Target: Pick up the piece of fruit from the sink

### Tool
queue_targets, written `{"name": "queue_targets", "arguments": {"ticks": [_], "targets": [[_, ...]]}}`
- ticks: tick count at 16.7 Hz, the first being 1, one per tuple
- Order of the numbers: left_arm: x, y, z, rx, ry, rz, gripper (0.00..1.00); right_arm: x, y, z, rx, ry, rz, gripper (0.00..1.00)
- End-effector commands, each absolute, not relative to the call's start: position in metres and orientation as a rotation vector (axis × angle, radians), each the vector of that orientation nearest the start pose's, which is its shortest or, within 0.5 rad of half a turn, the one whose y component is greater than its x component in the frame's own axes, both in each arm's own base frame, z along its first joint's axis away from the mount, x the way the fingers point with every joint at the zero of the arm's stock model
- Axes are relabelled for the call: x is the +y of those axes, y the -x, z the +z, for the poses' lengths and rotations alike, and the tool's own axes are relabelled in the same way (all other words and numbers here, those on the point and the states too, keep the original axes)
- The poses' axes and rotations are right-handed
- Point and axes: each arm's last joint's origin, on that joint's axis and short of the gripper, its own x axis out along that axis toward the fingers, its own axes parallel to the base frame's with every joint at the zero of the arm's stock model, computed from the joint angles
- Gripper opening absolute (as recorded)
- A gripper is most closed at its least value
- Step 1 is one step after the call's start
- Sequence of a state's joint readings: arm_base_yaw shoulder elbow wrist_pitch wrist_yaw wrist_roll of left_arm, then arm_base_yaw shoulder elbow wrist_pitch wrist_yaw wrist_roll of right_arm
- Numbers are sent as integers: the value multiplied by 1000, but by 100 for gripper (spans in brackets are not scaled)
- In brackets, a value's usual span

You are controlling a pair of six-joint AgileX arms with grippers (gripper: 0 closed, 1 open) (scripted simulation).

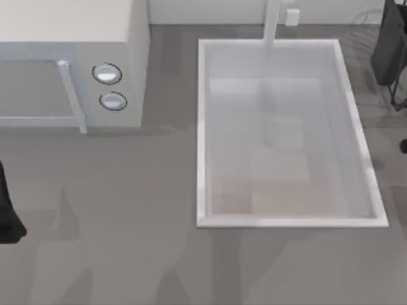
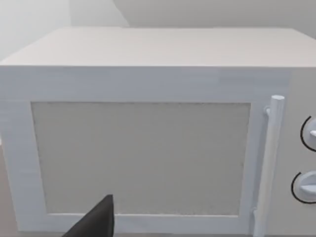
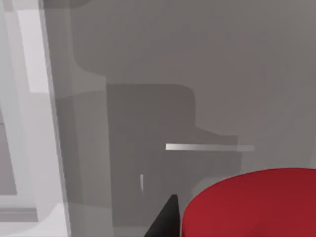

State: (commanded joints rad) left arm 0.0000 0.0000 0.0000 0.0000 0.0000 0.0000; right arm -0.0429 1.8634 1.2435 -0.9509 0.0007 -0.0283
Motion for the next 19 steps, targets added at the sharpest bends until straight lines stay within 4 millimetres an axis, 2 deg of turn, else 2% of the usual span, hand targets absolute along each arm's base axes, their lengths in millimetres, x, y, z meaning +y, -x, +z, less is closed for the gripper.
{"name": "queue_targets", "arguments": {"ticks": [13, 19], "targets": [[-1, -106, 160, 0, 0, 0, 100, -12, -336, 160, 1571, -8, -8, 98], [-1, -106, 160, 0, 0, 0, 100, -12, -336, 160, 1571, -8, -8, 100]]}}
